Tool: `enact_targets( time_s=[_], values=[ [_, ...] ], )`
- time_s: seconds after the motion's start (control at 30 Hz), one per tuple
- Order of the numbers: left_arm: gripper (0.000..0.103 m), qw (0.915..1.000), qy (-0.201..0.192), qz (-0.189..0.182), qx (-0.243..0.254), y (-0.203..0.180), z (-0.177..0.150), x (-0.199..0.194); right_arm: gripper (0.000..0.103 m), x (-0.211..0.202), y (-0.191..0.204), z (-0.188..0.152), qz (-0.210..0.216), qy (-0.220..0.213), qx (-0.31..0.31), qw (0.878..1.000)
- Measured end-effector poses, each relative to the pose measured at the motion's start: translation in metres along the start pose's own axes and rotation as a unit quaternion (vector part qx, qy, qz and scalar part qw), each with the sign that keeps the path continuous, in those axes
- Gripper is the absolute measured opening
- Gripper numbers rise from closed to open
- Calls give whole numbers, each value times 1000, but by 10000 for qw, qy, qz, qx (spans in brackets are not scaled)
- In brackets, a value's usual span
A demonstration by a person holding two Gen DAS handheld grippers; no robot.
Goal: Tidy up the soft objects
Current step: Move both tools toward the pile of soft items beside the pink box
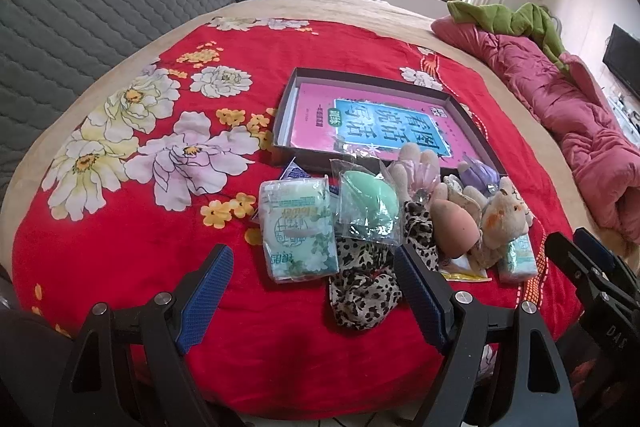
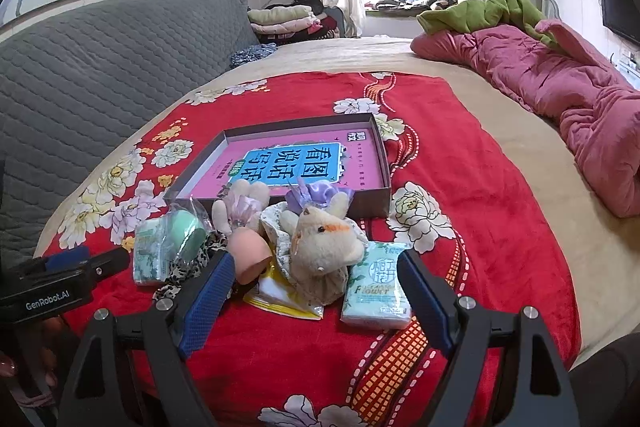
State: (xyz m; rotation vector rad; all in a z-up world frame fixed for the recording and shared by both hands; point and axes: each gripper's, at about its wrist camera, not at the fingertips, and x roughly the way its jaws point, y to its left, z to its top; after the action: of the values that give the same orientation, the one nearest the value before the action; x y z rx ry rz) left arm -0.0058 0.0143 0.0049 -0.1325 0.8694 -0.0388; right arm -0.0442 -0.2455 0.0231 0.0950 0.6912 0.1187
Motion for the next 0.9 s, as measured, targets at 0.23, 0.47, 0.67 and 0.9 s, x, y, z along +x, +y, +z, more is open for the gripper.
enact_targets(
  time_s=[0.23,0.47,0.67,0.9],
  values=[
    [83,10000,59,42,-49,5,-2,4,83,2,-9,1,-95,-13,65,9999],
    [83,9997,198,93,-88,7,-4,14,83,6,-18,3,-126,-29,139,9998],
    [83,9993,299,240,-35,5,-5,27,83,12,-24,4,-144,-8,139,9998],
    [83,9982,500,343,36,4,-7,45,83,22,-29,5,-105,108,219,9996]
  ],
)
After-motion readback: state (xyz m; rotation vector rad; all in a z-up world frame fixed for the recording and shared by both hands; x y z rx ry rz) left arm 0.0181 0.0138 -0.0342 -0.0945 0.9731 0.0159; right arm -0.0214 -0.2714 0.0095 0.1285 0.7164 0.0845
